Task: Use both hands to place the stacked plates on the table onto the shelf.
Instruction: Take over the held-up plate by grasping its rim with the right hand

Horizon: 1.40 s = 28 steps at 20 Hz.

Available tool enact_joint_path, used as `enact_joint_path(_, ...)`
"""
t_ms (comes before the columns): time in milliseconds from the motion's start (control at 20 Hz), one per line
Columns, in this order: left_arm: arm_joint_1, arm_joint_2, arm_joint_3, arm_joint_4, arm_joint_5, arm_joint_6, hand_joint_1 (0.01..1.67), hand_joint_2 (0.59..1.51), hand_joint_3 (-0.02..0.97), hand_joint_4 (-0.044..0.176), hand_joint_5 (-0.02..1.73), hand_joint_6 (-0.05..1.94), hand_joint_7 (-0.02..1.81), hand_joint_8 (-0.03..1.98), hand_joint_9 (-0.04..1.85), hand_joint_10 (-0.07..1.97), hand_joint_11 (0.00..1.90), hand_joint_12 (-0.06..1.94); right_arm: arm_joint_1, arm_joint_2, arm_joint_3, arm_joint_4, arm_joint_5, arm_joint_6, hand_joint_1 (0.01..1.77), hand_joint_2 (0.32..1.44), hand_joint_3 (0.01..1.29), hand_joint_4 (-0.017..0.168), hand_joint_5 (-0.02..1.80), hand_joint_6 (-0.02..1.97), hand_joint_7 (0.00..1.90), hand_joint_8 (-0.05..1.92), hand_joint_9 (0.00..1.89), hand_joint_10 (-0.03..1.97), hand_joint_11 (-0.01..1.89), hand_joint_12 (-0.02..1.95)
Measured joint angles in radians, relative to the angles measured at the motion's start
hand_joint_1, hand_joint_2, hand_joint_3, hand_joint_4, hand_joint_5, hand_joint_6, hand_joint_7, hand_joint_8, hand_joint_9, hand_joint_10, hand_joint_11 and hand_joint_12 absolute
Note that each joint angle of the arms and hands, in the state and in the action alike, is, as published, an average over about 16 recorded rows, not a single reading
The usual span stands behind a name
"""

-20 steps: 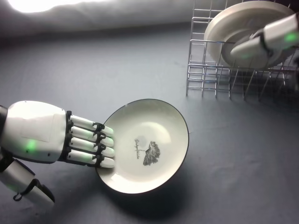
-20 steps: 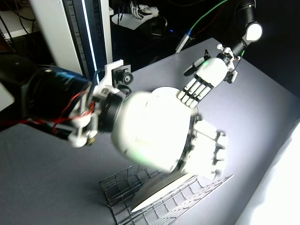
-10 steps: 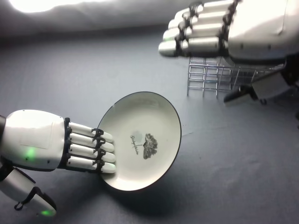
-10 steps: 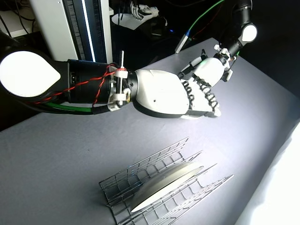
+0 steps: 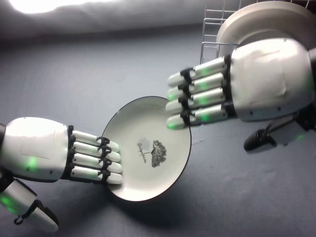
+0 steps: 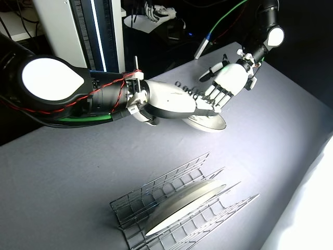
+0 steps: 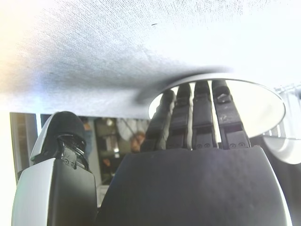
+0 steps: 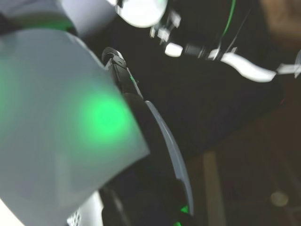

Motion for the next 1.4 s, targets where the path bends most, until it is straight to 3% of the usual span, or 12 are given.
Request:
enact_joint_path(300, -0.003, 0.000, 0.000, 0.003, -0.001, 0.000, 0.01, 1.189, 0.009, -0.010, 0.04, -0.03, 0.06, -0.02, 0.06, -0.02, 0.02, 0.10, -0.026, -0.056, 0.016, -0.062, -0.011, -0.003, 0.93, 1.05, 0.01, 0.003, 0.06, 0.02, 0.06, 0.01, 0.04, 0.01, 0.02, 0.20)
enact_joint_path(800, -0.007, -0.001, 0.000, 0.009, -0.003, -0.001, 0.01, 1.190, 0.009, -0.010, 0.04, -0.03, 0.06, -0.01, 0.06, -0.02, 0.02, 0.08, -0.053, -0.180, 0.073, -0.048, -0.080, -0.012, 1.13, 1.02, 0.01, 0.003, 0.14, 0.02, 0.14, 0.01, 0.11, 0.01, 0.02, 0.53)
enact_joint_path(1400, -0.009, -0.002, 0.001, 0.011, -0.007, -0.003, 0.01, 1.191, 0.009, -0.010, 0.04, -0.03, 0.06, -0.01, 0.06, -0.02, 0.02, 0.06, -0.083, -0.273, 0.114, -0.004, -0.136, -0.030, 1.15, 1.03, 0.01, 0.000, 0.32, 0.01, 0.30, 0.01, 0.29, 0.03, 0.02, 0.89)
